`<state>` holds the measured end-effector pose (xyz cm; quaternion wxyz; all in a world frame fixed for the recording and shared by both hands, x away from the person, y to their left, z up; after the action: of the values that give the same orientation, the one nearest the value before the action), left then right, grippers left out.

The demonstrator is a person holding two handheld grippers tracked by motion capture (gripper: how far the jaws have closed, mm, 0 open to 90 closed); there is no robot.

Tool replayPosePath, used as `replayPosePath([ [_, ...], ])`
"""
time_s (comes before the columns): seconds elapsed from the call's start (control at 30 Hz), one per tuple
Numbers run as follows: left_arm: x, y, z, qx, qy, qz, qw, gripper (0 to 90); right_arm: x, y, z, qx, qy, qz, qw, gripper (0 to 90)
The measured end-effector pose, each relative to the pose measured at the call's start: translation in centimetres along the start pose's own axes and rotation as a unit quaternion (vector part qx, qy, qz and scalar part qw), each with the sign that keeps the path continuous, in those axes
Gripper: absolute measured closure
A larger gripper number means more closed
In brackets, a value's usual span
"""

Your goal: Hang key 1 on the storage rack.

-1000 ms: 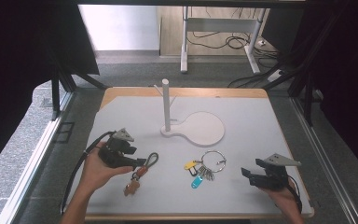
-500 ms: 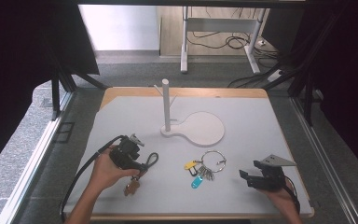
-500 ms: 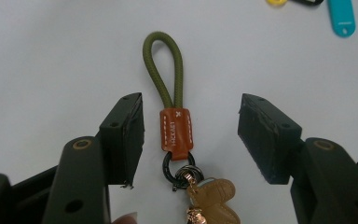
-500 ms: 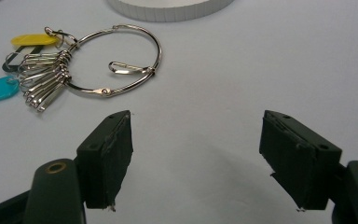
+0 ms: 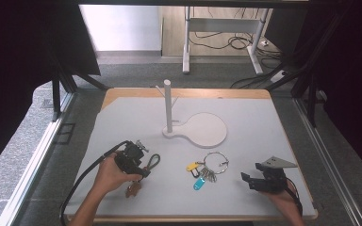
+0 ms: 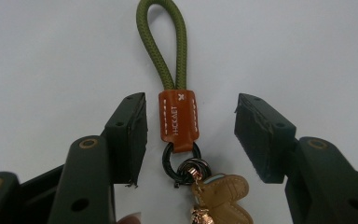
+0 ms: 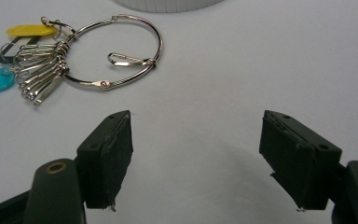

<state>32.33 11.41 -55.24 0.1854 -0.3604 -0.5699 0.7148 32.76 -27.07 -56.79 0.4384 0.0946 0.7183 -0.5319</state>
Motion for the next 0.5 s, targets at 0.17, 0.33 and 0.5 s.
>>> replayPosePath([
  [0.17,0.1,0.7,-0.2,0.002,0.001,-0.02,0.9998,45.1,0.0,0.0,0.0,0.0,0.0,-0.001,1.0,25.9],
  [0.33,0.1,1.4,-0.2,0.002,0.004,-0.037,0.9993,46.0,0.1,0.2,-0.1,-0.002,-0.004,-0.004,1.0,25.9],
  [0.5,0.0,2.1,-0.4,-0.001,0.01,-0.051,0.9987,47.0,0.1,0.1,0.0,-0.002,-0.001,-0.005,1.0,26.0],
])
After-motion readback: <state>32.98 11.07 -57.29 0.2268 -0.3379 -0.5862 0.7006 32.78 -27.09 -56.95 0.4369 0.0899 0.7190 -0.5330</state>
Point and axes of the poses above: each handheld gripper's, and its own axes: y roughly forward along the jaws, x roughly out of its underside, z roughly to its right, the point moved 10 cm from there along y, roughly forward along the jaws, and after that the axes turned 2 degrees about -z, right-handed, at the moved point
